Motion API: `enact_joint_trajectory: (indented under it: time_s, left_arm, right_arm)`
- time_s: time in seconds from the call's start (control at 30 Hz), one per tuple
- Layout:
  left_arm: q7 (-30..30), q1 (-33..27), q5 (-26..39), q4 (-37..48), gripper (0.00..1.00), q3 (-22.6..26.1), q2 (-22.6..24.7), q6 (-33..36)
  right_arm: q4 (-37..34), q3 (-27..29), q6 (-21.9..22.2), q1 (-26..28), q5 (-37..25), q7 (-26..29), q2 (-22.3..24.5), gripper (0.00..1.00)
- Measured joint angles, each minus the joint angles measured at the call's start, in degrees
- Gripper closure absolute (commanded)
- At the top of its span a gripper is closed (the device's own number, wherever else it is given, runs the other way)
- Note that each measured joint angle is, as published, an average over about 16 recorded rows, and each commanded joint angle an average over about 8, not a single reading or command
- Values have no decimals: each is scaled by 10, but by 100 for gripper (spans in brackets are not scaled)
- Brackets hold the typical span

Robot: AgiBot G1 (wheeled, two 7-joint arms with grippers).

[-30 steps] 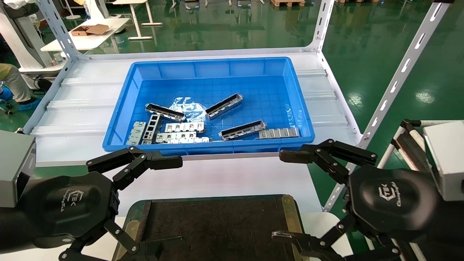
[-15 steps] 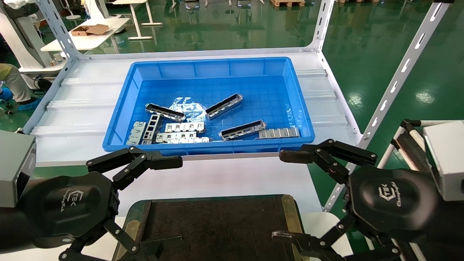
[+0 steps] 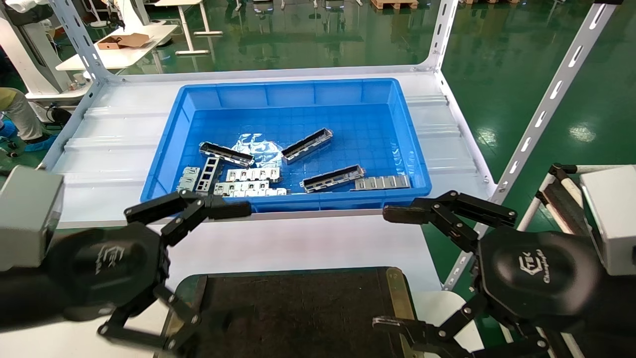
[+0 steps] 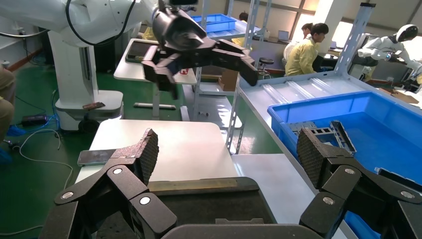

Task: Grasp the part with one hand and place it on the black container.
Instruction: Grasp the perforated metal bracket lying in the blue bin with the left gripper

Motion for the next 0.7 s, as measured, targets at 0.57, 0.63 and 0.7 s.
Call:
enact_joint_trajectory:
  time_s: [0.57,0.63,0.7]
  left_arm:
    - [7,-56,121,24,0,36,73,-120]
    - [5,-66,138,33,0,42,87,-139]
    - [2,-77,156,43,0,49,101,-159]
  right_arm:
    - [0,0,0,0,0,0,0,0]
    - [0,0,0,0,0,0,0,0]
    - [0,0,0,0,0,0,0,0]
